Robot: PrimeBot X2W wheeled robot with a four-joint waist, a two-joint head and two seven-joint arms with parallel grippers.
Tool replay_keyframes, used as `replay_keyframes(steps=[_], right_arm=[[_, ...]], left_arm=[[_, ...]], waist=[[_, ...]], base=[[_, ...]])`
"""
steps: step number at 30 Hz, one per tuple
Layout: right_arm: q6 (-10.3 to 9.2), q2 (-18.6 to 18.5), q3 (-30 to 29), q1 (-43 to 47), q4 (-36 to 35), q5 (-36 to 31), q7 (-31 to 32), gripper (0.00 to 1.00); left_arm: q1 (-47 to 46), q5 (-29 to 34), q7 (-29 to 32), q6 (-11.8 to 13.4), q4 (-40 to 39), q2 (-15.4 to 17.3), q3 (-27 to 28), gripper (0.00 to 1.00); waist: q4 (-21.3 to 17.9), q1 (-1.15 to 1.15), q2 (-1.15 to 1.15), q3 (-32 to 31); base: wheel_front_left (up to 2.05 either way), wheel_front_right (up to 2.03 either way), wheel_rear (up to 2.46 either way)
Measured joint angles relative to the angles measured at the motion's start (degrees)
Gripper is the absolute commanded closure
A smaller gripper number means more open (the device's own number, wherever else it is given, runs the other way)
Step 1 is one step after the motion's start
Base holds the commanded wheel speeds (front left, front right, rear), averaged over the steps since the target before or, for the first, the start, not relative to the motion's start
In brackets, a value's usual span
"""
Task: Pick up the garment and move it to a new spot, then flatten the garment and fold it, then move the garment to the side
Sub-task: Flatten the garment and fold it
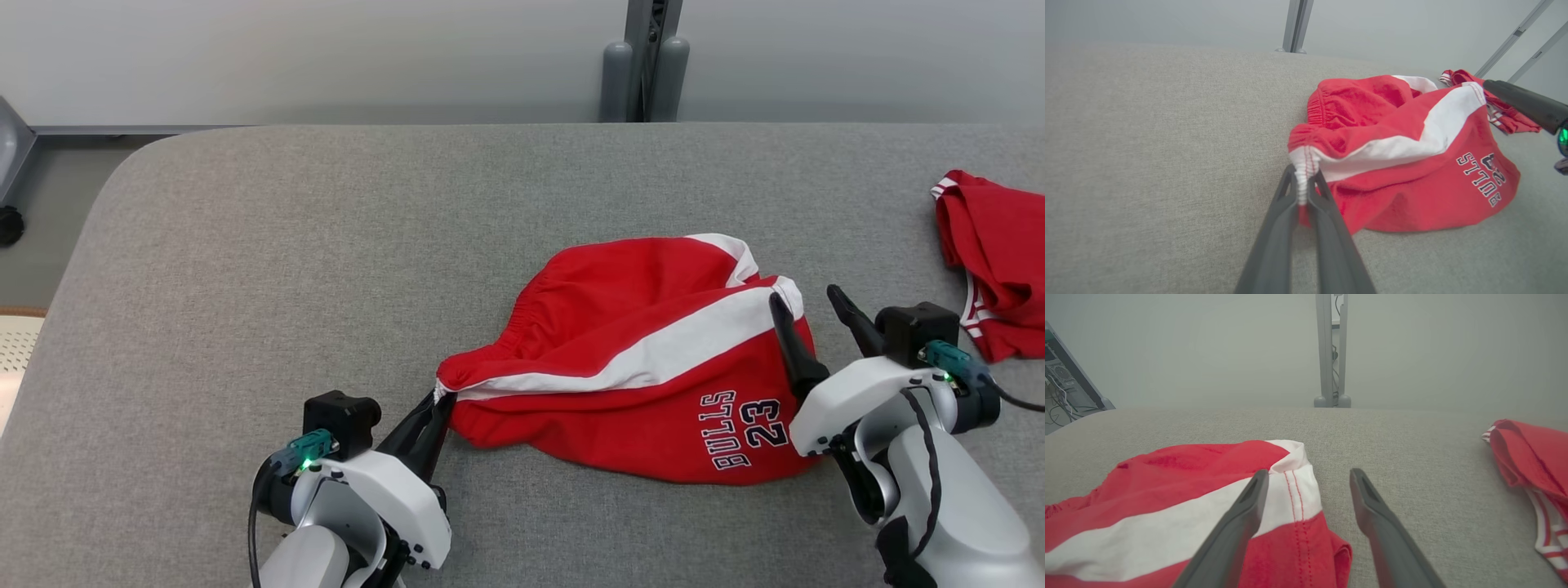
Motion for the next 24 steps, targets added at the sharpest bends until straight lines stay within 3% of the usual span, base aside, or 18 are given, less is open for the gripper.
replay_keyframes(steps=[8,9,11,12,13,24], right_arm=[[0.0,-1.3,3.79,-4.17,7.5,3.07,-0.87,0.0],[0.0,-1.34,4.28,-4.53,8.1,3.33,-1.01,0.1],[0.0,-1.4,5.47,-5.17,9.31,3.74,-1.42,0.62],[0.0,-1.4,6.1,-5.55,9.81,4.03,-1.48,0.93],[0.0,-1.36,6.72,-5.77,10.14,4.55,-1.62,1.0],[0.0,-3.98,9.49,-7.86,8.66,7.53,-3.69,1.0]], left_arm=[[0.09,0.19,0.18,0.57,-0.73,0.15,-0.48,1.0],[0.09,0.19,0.16,0.58,-0.83,0.15,-0.52,1.0],[0.08,0.33,0.14,0.69,-1.03,0.21,-0.66,1.0],[0.08,0.33,0.13,0.74,-1.12,0.25,-0.69,1.0],[0.08,0.33,0.03,0.74,-1.23,0.29,-0.7,1.0],[-0.08,-1.19,-2.87,1.47,-3.21,0.64,1.32,1.0]], waist=[[0.43,0.0,0.0,0.22],[0.45,0.0,0.0,0.29],[0.47,0.0,0.0,0.46],[0.47,0.0,0.0,0.51],[0.45,0.0,0.0,0.54],[0.15,0.0,0.0,-0.22]], base=[[0.0,0.0,0.0],[0.0,0.0,0.0],[0.0,0.0,0.0],[0.0,0.0,0.0],[0.0,0.0,0.0],[0.0,0.0,0.0]])
